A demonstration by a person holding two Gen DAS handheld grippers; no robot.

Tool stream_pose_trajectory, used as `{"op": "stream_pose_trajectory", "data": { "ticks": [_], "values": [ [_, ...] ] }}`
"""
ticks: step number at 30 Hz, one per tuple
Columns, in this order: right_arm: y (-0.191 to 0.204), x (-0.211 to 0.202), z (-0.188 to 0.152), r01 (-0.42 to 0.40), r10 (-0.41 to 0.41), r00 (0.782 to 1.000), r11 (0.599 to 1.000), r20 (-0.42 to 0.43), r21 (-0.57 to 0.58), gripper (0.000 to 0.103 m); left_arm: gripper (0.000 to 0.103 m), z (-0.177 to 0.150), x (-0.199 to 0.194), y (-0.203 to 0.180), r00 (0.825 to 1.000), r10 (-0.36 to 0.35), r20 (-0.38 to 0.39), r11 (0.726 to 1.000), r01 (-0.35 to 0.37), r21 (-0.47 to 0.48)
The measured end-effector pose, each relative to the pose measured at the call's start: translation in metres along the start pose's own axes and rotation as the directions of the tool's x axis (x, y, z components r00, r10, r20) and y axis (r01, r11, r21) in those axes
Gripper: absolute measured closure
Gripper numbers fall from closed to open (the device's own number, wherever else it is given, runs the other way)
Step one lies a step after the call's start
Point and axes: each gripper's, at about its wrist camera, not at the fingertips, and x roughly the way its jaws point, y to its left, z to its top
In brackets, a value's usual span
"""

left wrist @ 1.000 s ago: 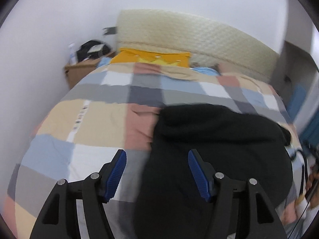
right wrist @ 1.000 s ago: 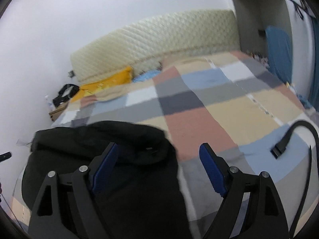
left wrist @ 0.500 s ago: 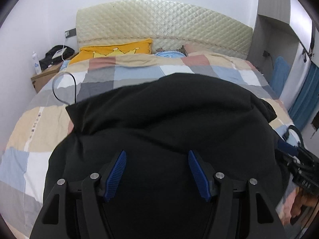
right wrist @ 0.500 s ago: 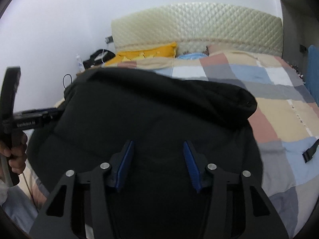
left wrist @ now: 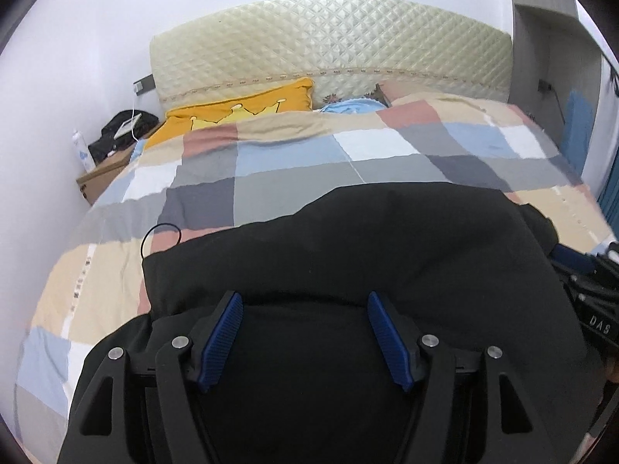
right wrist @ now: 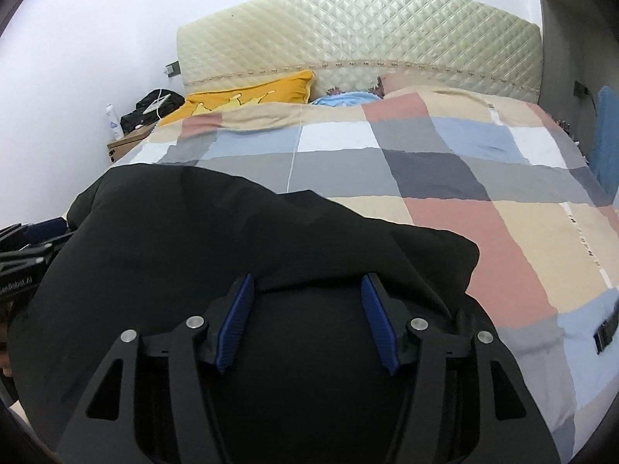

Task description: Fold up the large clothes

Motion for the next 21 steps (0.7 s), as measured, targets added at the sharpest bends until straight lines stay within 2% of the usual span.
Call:
{"op": "stream_pose_trajectory", "data": {
  "ticks": [3,6,12,15,18,21],
  "values": [
    [0.0,0.014,0.003,-0.007,0.007,1.0,1.0,-0.014,0.018,0.044,0.036,0.005,0.015,-0.001,1.0,0.005,0.001,1.0,-0.005,-0.006],
    [0.002,0.026,0.002,-0.013,0.014,1.0,0.999,-0.024,0.039,0.043,0.035,0.001,0.022,0.003,0.999,-0.004,0.038,1.0,0.005,-0.024],
    [0.007,0.026,-0.003,0.003,-0.002,1.0,1.0,-0.02,0.021,0.043,0.035,-0.007,0.023,0.006,0.998,-0.007,0.058,0.999,0.01,-0.037],
    [0.007,0.01,0.0,0.018,-0.019,1.0,0.999,0.017,0.034,0.042,0.035,-0.01,0.015,0.01,0.997,-0.003,0.071,0.999,0.007,-0.054],
    [0.017,-0.017,0.007,-0.024,0.02,0.995,0.999,0.095,0.045,0.042,0.035,-0.011,0.002,0.019,0.996,-0.012,0.091,0.995,0.021,-0.095],
    [0.034,-0.035,0.013,-0.063,0.06,0.989,0.998,0.133,0.018,0.042,0.035,-0.006,-0.003,0.024,0.995,-0.014,0.098,0.995,0.024,-0.097]
  ]
}}
